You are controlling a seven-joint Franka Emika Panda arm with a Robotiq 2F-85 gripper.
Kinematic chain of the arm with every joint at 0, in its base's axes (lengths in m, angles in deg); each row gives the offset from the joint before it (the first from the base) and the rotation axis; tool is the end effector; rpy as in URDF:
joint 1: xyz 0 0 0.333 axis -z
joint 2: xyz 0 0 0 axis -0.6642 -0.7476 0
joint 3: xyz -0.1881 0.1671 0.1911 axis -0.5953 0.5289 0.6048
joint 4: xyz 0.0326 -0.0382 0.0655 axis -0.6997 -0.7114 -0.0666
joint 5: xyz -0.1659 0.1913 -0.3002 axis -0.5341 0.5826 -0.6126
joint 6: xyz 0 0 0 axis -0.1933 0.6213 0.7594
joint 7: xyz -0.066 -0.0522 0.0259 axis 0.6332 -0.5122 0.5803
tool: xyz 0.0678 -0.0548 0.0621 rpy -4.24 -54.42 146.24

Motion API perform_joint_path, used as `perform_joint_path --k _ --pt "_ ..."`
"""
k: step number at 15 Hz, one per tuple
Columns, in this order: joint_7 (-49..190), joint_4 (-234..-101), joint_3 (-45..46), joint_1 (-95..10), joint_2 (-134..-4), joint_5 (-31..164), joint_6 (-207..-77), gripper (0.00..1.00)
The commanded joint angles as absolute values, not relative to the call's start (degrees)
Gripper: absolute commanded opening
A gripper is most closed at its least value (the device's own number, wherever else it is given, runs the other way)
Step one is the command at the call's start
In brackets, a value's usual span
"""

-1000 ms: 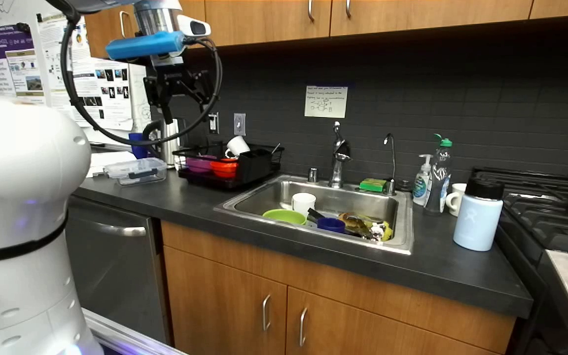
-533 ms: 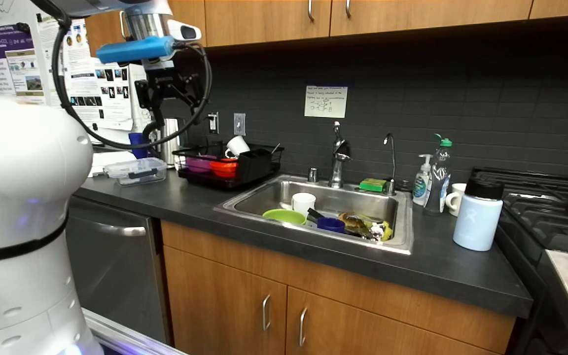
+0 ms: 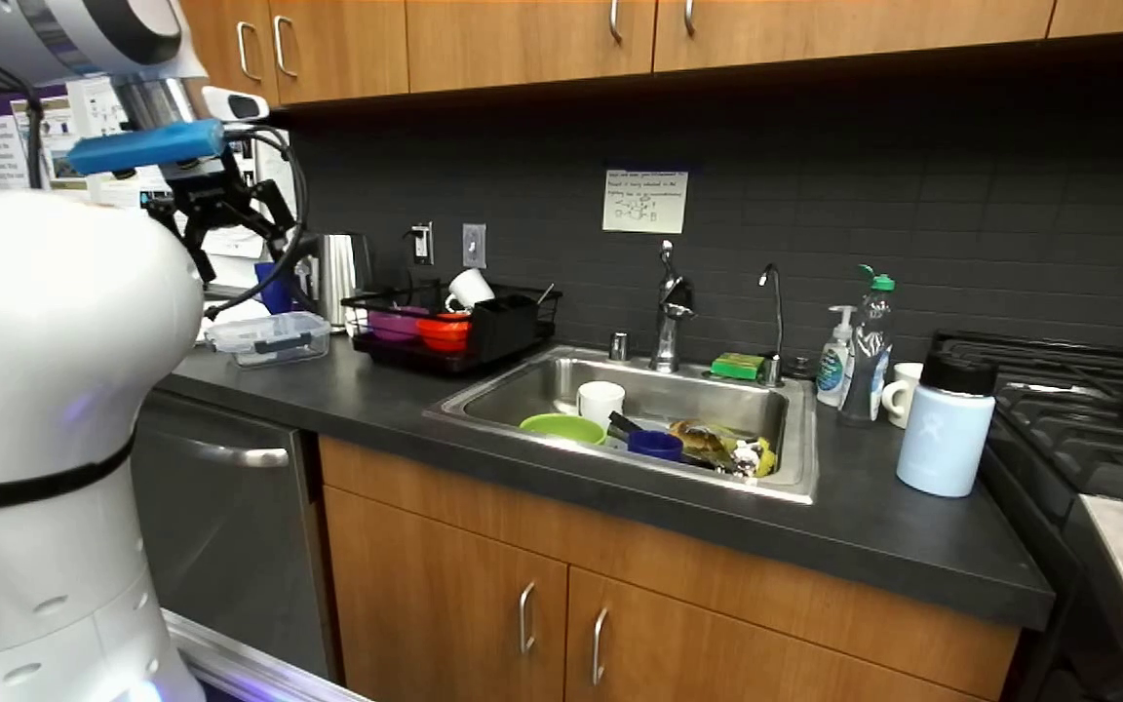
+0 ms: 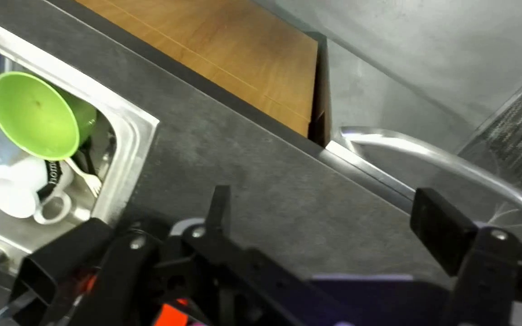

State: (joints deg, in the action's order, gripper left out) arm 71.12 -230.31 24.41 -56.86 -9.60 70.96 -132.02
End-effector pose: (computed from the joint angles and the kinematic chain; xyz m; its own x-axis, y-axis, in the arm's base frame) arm 0.2840 0.1972 0.4544 0.8789 0.4282 0.2103 0.3954 -0.9004 0.1813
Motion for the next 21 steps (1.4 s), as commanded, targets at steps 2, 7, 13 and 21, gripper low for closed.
perform_joint_path --k 2,7,13,21 --pt "73.7 -224.1 29.6 -60.3 -20.8 70.2 -136.0 1.0" --pt "78.9 -216.0 32.8 -60.8 -30.6 70.3 -132.9 1.0" --pt "95.8 -206.1 35.9 -60.7 -42.9 71.8 -131.3 1.0" --pt "110.0 -197.8 36.3 -65.6 -57.5 71.5 -136.9 1.0"
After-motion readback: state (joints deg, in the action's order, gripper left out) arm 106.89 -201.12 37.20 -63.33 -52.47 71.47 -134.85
